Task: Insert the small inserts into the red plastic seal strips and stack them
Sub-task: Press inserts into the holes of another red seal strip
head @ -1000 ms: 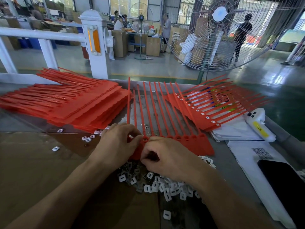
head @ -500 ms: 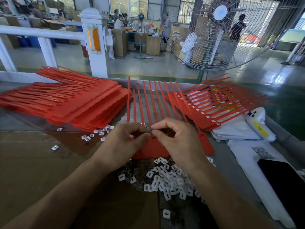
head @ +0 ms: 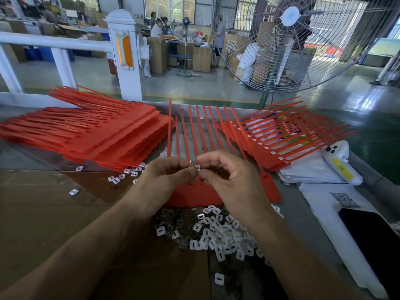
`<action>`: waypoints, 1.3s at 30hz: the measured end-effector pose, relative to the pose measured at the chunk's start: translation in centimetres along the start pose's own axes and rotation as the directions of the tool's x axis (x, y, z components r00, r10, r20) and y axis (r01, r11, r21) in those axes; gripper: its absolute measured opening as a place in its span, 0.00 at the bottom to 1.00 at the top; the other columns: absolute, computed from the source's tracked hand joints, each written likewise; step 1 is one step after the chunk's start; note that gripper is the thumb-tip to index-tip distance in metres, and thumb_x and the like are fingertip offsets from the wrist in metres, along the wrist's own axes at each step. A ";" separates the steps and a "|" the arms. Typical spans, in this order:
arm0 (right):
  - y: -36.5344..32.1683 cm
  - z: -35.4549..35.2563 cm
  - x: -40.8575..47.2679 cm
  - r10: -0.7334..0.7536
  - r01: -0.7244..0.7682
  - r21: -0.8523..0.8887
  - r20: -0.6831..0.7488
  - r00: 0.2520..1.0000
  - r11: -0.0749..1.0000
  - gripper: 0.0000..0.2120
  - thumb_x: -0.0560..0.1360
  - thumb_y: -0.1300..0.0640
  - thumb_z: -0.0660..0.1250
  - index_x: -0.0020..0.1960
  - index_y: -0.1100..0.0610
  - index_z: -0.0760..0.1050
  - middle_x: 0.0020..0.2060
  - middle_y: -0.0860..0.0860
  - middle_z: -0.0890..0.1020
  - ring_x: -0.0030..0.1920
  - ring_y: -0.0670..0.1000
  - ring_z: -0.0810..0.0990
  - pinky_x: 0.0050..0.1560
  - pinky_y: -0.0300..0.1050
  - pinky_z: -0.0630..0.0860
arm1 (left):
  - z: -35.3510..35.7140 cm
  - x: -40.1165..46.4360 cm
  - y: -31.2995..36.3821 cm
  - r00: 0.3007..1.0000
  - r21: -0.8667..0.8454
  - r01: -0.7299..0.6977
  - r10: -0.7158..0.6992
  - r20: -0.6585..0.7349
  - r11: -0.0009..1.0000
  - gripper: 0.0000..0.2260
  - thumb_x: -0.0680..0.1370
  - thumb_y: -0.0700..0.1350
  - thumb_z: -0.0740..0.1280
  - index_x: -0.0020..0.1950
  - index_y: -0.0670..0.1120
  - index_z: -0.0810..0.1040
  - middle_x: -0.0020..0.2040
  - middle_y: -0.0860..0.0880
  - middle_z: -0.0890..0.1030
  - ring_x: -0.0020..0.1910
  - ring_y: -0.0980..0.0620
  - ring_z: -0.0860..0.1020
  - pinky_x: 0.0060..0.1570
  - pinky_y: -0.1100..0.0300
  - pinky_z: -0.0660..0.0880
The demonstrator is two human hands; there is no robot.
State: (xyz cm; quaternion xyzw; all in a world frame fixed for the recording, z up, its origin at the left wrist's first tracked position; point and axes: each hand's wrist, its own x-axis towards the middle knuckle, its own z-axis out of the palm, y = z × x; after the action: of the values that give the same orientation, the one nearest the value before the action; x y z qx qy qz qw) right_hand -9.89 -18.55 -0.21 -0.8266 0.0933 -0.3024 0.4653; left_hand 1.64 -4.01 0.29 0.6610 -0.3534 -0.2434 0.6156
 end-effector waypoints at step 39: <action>5.7 -7.6 1.4 0.337 -0.342 -0.416 -0.089 0.937 0.843 0.11 0.75 0.58 0.77 0.41 0.42 0.83 0.43 0.39 0.84 0.47 0.39 0.81 0.46 0.39 0.74 | -0.8 0.2 -1.2 0.981 0.683 -0.030 0.154 -0.122 0.730 0.05 0.80 0.55 0.67 0.49 0.58 0.83 0.48 0.61 0.80 0.53 0.57 0.77 0.64 0.42 0.72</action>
State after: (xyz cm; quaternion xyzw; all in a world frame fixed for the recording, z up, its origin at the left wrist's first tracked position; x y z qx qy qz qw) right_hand -12.51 -27.70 -1.49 -0.8763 0.3046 -0.1928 0.3195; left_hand 2.52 -3.65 -0.78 0.8395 -0.3963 -0.0099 0.3716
